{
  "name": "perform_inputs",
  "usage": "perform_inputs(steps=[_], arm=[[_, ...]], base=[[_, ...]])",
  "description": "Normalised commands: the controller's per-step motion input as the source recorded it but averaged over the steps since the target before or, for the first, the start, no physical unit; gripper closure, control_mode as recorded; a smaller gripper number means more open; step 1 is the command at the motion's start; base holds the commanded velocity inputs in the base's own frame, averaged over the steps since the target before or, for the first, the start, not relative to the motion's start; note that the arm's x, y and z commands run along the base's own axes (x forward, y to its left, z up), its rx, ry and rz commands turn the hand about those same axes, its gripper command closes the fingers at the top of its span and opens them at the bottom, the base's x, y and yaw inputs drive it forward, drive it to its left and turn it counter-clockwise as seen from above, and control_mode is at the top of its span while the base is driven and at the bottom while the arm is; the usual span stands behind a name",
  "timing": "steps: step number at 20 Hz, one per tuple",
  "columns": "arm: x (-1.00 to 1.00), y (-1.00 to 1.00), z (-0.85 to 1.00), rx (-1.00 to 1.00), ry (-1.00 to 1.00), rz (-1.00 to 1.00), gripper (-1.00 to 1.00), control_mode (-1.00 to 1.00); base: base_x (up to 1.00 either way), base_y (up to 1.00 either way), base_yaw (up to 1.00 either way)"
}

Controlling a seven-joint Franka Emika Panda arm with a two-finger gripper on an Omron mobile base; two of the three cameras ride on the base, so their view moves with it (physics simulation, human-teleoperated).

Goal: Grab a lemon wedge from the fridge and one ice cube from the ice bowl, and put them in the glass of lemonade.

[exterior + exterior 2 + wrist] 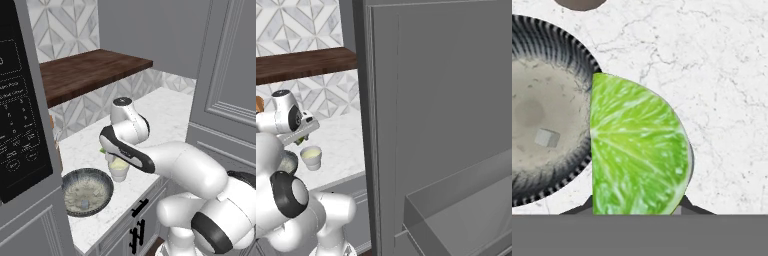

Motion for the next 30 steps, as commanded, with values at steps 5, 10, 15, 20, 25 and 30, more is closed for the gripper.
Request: perform_inputs(steps=[5,10,15,20,25,30], arm=[[0.0,0.0,-0.11,-0.01,0.02,0.0,1.0,-1.0],[0.0,0.0,-0.26,-0.01,0.0,0.0,1.0,-1.0],[0.0,0.0,-0.22,-0.02,0.0,0.0,1.0,-1.0],[0.0,0.0,-0.01,0.0,0.0,0.0,1.0,-1.0],[0.0,-0.13,0.0,0.01,0.0,0.0,1.0,-1.0],[0.0,-0.25,0.01,0.08,-0.01,0.0,1.0,-1.0]], base=[[0.0,0.0,0.0],[0.0,0.0,0.0],[0.0,0.0,0.0],[0.0,0.0,0.0],[0.0,0.0,0.0],[0.0,0.0,0.0]])
